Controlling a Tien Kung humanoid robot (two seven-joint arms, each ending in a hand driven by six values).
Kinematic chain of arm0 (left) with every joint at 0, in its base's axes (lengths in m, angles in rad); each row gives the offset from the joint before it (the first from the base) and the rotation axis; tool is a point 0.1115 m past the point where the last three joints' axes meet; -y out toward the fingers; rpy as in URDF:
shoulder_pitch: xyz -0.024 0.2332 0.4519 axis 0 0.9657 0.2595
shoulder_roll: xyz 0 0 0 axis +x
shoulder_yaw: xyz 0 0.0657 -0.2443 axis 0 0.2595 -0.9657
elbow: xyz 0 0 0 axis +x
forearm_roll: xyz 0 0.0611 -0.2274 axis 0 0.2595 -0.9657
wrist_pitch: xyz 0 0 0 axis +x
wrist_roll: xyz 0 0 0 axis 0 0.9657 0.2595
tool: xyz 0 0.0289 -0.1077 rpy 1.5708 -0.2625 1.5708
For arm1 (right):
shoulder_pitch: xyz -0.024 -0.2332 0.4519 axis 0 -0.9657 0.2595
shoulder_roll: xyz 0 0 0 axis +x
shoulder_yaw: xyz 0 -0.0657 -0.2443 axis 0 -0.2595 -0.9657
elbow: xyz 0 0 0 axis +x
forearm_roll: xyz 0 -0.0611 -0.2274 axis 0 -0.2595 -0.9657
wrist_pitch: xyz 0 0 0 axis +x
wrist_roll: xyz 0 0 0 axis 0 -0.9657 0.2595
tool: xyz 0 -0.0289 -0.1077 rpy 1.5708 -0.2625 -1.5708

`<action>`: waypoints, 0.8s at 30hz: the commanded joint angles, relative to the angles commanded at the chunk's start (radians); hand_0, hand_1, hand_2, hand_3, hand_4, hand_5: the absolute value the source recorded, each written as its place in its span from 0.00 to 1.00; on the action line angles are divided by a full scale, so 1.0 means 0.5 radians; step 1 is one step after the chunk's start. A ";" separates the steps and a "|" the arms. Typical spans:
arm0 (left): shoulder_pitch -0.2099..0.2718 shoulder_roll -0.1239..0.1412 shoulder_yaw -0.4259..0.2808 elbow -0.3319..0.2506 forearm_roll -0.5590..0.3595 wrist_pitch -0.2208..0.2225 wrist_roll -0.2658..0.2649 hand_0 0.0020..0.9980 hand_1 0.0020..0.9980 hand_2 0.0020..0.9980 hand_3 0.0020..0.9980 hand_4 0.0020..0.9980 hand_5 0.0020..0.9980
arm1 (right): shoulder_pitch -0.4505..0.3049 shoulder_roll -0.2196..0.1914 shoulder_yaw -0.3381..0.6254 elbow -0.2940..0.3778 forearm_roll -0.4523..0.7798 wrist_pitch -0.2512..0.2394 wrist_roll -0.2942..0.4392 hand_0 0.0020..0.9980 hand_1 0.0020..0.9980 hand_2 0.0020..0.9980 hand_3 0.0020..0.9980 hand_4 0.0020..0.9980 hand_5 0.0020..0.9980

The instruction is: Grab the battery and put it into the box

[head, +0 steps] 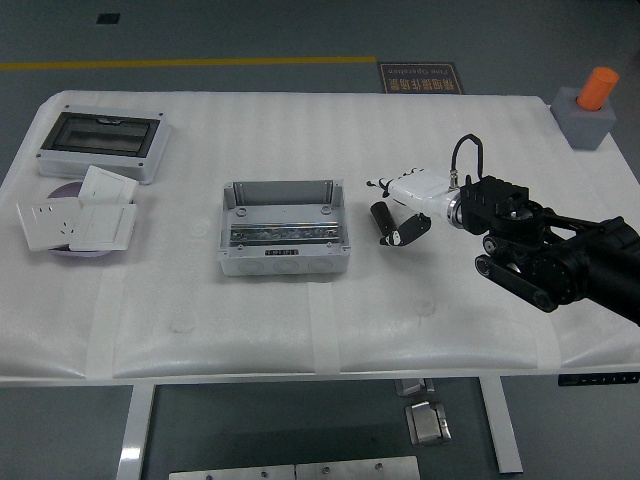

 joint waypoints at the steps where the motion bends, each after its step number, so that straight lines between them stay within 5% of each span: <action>1: 0.000 0.000 0.001 0.000 -0.002 0.001 -0.001 0.61 0.64 0.41 0.48 0.44 0.43 | 0.000 0.000 0.005 -0.004 -0.009 0.004 -0.002 0.95 0.75 0.83 0.96 0.83 0.45; 13: -0.007 0.000 0.021 0.000 -0.021 0.001 -0.009 0.61 0.64 0.41 0.48 0.45 0.44 | -0.021 0.016 0.029 -0.036 -0.055 0.028 -0.007 0.95 0.73 0.80 0.87 0.79 0.43; 14: -0.008 0.000 0.021 0.000 -0.021 0.000 -0.009 0.61 0.64 0.41 0.48 0.45 0.45 | -0.024 0.019 0.031 -0.040 -0.056 0.029 -0.007 0.94 0.72 0.78 0.77 0.78 0.41; 24: -0.016 -0.001 0.040 0.000 -0.028 -0.005 -0.020 0.61 0.64 0.41 0.48 0.45 0.45 | -0.052 0.040 0.040 -0.076 -0.051 0.027 0.002 0.94 0.72 0.78 0.74 0.77 0.41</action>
